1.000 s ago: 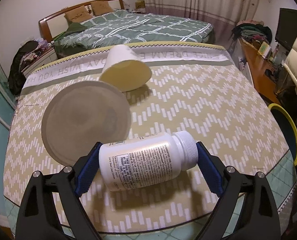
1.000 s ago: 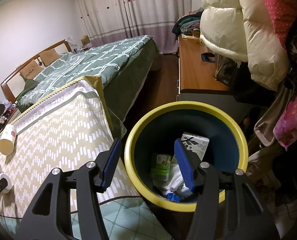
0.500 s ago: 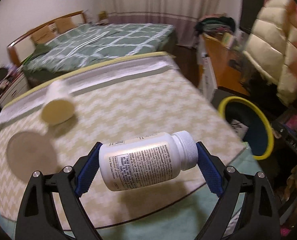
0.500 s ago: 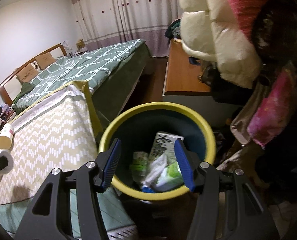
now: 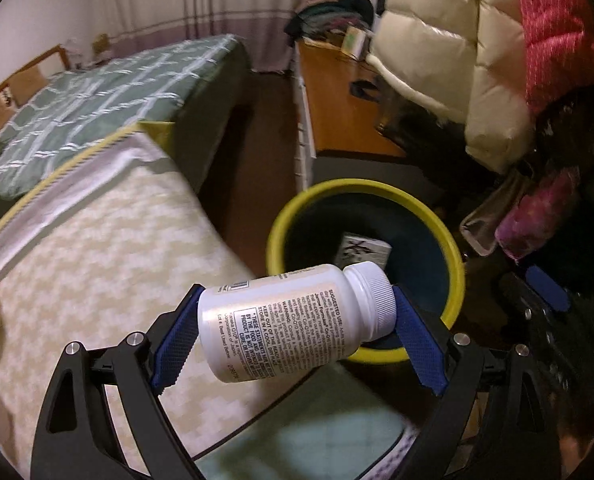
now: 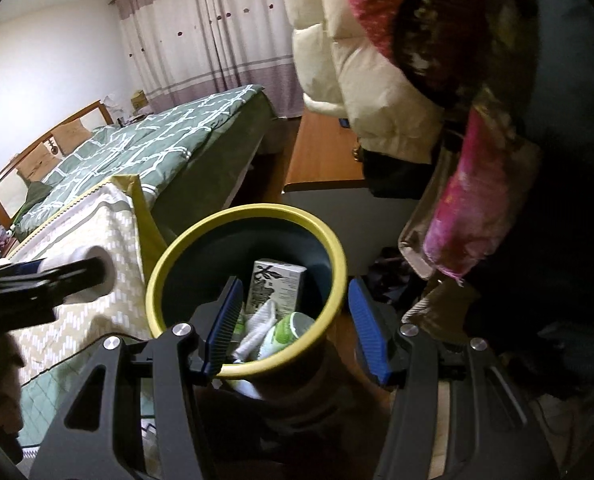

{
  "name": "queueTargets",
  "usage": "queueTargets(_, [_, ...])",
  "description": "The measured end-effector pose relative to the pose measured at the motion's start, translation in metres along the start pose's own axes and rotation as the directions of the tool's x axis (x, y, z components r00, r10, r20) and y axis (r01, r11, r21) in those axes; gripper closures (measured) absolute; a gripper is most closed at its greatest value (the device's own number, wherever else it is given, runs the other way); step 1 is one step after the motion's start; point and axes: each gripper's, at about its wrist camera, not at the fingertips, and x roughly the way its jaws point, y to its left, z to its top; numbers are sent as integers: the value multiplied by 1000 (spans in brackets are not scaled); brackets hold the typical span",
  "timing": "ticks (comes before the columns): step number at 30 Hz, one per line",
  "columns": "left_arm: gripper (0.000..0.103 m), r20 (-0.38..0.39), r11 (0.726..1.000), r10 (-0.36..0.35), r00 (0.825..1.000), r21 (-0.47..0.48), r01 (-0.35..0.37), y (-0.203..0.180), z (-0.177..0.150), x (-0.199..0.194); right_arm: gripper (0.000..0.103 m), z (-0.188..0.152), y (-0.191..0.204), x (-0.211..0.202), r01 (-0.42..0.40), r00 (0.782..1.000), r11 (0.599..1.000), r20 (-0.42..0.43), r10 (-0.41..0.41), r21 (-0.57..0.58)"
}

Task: Collect trash
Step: 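Carry the white bottle with the left gripper into the bin and release, then grasp the white paper cup with the right gripper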

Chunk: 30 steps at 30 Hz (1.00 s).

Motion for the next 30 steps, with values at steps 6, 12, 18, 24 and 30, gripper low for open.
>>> queueTargets(6, [13, -26, 999, -21, 999, 25, 22, -25, 16, 31, 50, -2, -11, 3, 11, 1000, 1000, -7, -10, 21])
queueTargets(12, [6, 1, 999, -39, 999, -18, 39, -18, 21, 24, 50, -5, -10, 6, 8, 1000, 1000, -21, -7, 21])
queueTargets(18, [5, 117, 998, -17, 993, -63, 25, 15, -2, -44, 50, -7, 10, 8, -22, 999, 1000, -26, 22, -7])
queueTargets(24, [5, 229, 988, 80, 970, -150, -46, 68, -55, -124, 50, -10, 42, 8, -77, 997, 996, -36, 75, -54])
queueTargets(30, [5, 271, 941, 245, 931, -298, -160, 132, -118, -194, 50, -18, 93, 9, -174, 983, 977, -74, 166, -123])
